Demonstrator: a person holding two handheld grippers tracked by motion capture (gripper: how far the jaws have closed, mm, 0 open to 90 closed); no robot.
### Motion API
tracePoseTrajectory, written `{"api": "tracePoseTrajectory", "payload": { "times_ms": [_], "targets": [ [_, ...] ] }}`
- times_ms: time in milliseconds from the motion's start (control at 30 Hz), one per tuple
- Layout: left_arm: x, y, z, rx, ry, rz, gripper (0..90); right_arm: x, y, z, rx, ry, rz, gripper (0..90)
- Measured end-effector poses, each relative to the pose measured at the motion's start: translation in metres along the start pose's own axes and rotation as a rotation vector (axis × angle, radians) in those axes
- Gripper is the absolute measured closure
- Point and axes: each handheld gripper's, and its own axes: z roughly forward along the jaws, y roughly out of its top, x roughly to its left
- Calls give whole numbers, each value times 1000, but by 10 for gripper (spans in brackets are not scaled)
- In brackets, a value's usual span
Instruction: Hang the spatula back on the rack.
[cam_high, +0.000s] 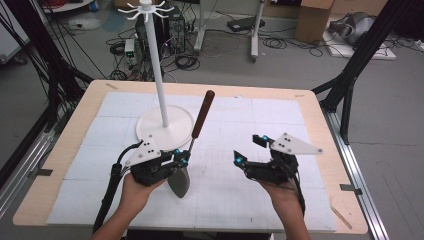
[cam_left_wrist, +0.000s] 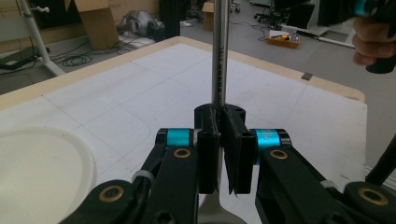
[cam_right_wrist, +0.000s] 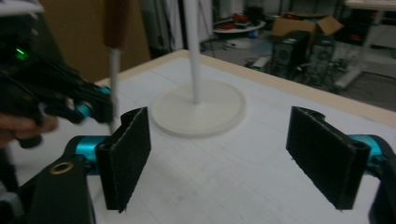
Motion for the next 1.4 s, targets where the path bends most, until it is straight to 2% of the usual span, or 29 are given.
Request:
{"api": "tracePoseTrajectory", "payload": {
  "times_ms": [167, 333, 600, 700, 900, 1233, 1400],
  "targets": [
    [-5, -1, 5, 4, -2, 7, 839, 14, 30, 21, -23, 104, -22, 232],
    [-8, -1, 8, 4, -5, 8, 839, 24, 51, 36, -28, 143, -47, 233],
    [-9, -2, 11, 9, -12, 0, 839, 28, 69, 49, -64, 184, -26, 242],
    [-10, -2, 11, 12, -11, 4, 839, 29, 71, 51, -69, 189, -19, 292],
    [-10, -1, 10, 0, -9, 5, 838, 29, 78, 50, -113, 233, 11, 488],
    [-11, 0, 5, -19, -38, 18, 837, 27, 81, 48, -145, 284, 53, 694],
    [-10, 1, 0, -34, -65, 34, 837, 29, 83, 44, -158, 313, 41, 701]
  ]
}}
